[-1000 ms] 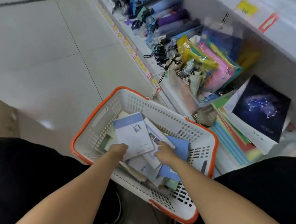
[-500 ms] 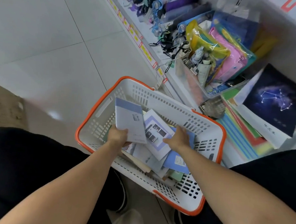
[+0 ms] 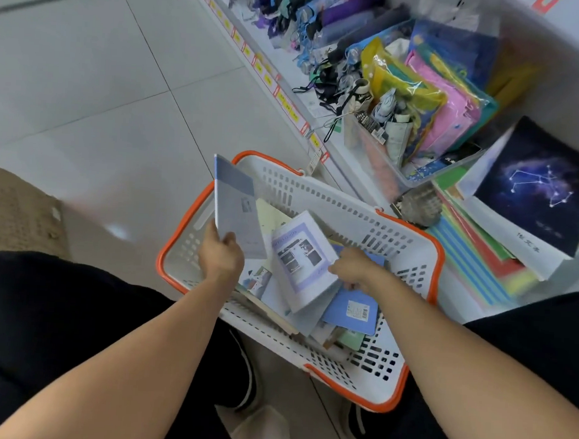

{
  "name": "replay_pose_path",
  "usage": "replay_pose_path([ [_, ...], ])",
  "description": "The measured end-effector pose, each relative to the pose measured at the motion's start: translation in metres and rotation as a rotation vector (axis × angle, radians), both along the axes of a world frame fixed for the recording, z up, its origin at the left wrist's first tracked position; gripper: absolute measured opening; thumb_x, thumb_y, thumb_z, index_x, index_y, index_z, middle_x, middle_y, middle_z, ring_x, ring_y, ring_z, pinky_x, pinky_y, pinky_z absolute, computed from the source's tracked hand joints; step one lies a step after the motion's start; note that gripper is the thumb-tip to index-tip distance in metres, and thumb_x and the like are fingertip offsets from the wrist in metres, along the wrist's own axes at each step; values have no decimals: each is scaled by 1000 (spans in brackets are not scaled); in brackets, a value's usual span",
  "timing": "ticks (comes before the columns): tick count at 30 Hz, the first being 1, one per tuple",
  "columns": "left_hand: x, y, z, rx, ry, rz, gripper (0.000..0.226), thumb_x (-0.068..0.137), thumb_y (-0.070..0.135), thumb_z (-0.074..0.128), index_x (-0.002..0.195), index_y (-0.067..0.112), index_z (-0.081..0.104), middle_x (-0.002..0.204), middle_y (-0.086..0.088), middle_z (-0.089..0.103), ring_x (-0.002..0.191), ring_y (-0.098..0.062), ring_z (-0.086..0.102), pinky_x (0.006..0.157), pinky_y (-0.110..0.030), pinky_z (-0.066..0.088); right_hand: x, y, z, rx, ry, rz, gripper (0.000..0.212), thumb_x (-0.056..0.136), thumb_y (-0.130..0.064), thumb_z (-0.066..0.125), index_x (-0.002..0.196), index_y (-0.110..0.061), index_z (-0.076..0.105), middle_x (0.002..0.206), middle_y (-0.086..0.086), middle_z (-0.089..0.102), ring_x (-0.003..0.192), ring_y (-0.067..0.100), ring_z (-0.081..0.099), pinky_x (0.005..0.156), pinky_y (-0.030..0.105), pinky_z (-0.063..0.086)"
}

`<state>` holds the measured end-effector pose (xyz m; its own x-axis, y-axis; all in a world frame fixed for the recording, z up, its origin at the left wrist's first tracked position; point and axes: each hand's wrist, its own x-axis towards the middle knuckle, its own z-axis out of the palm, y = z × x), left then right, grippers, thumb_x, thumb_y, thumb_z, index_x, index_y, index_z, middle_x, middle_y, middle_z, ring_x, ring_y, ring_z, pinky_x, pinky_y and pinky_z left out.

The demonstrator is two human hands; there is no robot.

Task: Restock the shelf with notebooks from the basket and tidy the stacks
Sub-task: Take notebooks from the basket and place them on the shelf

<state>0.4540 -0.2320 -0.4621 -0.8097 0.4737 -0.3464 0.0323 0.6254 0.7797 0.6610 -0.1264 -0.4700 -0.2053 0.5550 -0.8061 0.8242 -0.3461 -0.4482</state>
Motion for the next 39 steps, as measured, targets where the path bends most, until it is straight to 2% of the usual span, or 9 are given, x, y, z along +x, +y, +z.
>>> replay_pose_path([
  [6,0,9,19,182,57,-13,40,97,9,45,135,23,43,115,-2,60,100,-20,55,75,-32,52,6,35,128,148,426,-200,32,101,-6,50,132,-10,44,98,20,52,52,21,53,46,29,46],
  [9,-7,13,29,247,55,-18,40,96,7,45,134,18,42,115,-6,59,91,-20,60,63,-30,54,19,43,167,252,646,-288,25,102,-7,47,124,-1,56,90,19,62,47,15,57,40,23,43],
  [11,-8,22,42,320,-61,-64,39,95,7,48,133,15,43,114,-8,60,88,-19,63,54,-27,54,18,42,181,238,822,-344,20,102,-8,45,112,-7,62,77,10,67,47,13,58,39,19,40],
  [13,-3,36,62,445,-307,-121,37,96,10,51,133,19,47,115,-6,63,97,-27,67,63,-33,59,6,39,184,208,921,-361,19,102,-9,45,111,-10,62,76,5,70,49,13,59,41,18,41],
  [18,10,63,128,603,-643,-334,47,100,54,33,133,28,53,122,1,68,105,-23,68,74,-38,59,-15,22,174,302,745,-290,19,102,-9,48,119,-6,57,107,24,68,50,19,64,42,23,46],
  [23,6,79,167,724,-587,-347,38,93,12,62,129,16,52,121,-6,68,103,-28,69,81,-44,57,-17,21,191,508,590,-253,34,93,-25,58,111,4,54,109,34,58,69,29,65,56,33,49],
  [28,4,119,238,856,-512,-511,52,81,4,72,128,16,53,119,-5,69,106,-30,67,82,-42,56,-2,45,256,392,989,-474,36,93,-9,64,123,-19,47,119,7,67,102,30,69,58,39,60],
  [32,15,153,300,877,-450,-647,50,79,9,75,125,18,58,117,-5,70,103,-29,68,86,-44,55,12,55,311,301,1070,-301,30,101,-13,51,129,-25,53,109,12,73,76,33,71,49,30,56],
  [39,45,206,382,728,-560,-864,33,96,36,54,127,24,58,115,-3,71,99,-25,70,73,-39,60,32,95,366,277,1238,-600,22,100,-4,50,120,-7,59,92,18,73,52,21,66,42,23,53],
])
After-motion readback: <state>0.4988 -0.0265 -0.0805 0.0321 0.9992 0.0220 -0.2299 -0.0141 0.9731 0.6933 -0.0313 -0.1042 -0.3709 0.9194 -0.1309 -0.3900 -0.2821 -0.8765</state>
